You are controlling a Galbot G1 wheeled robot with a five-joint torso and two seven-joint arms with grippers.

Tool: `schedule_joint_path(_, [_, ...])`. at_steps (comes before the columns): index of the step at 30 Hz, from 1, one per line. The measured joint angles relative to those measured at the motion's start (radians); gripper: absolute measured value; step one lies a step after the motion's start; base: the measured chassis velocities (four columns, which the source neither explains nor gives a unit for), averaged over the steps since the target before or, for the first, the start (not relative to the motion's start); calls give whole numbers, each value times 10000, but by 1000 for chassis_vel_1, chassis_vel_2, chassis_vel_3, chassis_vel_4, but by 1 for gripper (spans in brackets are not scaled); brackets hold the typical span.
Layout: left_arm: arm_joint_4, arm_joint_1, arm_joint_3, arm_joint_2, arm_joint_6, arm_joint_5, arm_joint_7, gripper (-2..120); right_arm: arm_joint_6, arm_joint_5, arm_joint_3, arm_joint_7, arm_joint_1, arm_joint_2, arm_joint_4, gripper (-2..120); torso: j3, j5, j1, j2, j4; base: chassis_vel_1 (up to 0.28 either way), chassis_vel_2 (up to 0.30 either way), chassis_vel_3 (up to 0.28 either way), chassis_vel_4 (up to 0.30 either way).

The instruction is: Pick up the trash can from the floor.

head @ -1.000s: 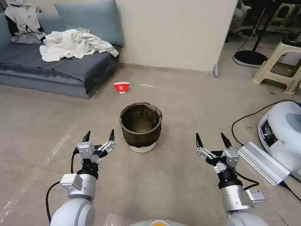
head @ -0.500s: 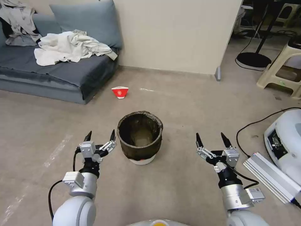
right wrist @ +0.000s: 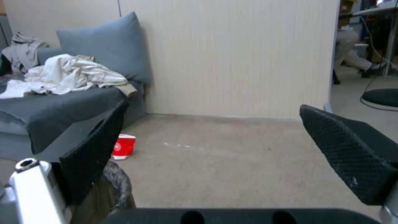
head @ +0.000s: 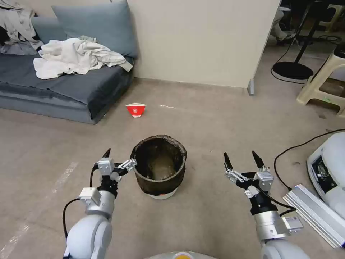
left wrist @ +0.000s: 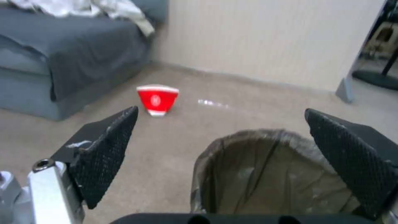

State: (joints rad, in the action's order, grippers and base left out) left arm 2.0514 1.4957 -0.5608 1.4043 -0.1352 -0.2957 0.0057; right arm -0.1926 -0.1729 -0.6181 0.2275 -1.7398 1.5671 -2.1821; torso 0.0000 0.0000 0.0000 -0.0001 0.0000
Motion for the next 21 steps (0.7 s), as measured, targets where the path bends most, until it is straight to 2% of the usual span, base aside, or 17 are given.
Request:
schedule_joint_path(3, [-439,-531,100,-242,-373,-192,-116,100,75,32,-6,52,-28,19,-64,100,0,-1,0,0,-1,0,0,0,0])
schedule_joint_path(6, [-1142,-1246,346,-539,-1043,-535,-305,100,215,166,-42,111,-103,56,-157,100,0,0,0,0,2,0,0,0,0])
schedule_joint_path(7, [-1142,-1246,346,-539,-1043,-535,-305,100,215,166,-42,111,-103,56,-157,100,0,0,0,0,2,0,0,0,0])
schedule_joint_path(11, [-2244,-2184,1100,-919,-1988,-1234,-492,100,285,333,-289,139,-356,271,-366,100,1,-1,0,0,-2,0,0,0,0])
schedule_joint_path(12, [-2244,-2184,1100,-919,-1988,-1234,-492,100,285,333,-289,139,-356,271,-366,100,1,-1,0,0,-2,0,0,0,0])
schedule_joint_path(14, [-2735,-2623,1454,-1050,-2399,-1537,-494,100,287,416,-416,151,-488,387,-499,100,0,-1,0,0,-1,0,0,0,0])
schedule_joint_path(18, [-3187,-3083,1738,-1099,-2956,-1588,-581,100,271,545,-527,152,-668,405,-650,100,0,0,0,0,0,0,0,0,0])
schedule_joint_path(21, [-3452,-3320,1847,-1099,-3053,-1377,-690,100,217,621,-559,154,-766,407,-708,100,1,0,0,0,0,0,0,0,0])
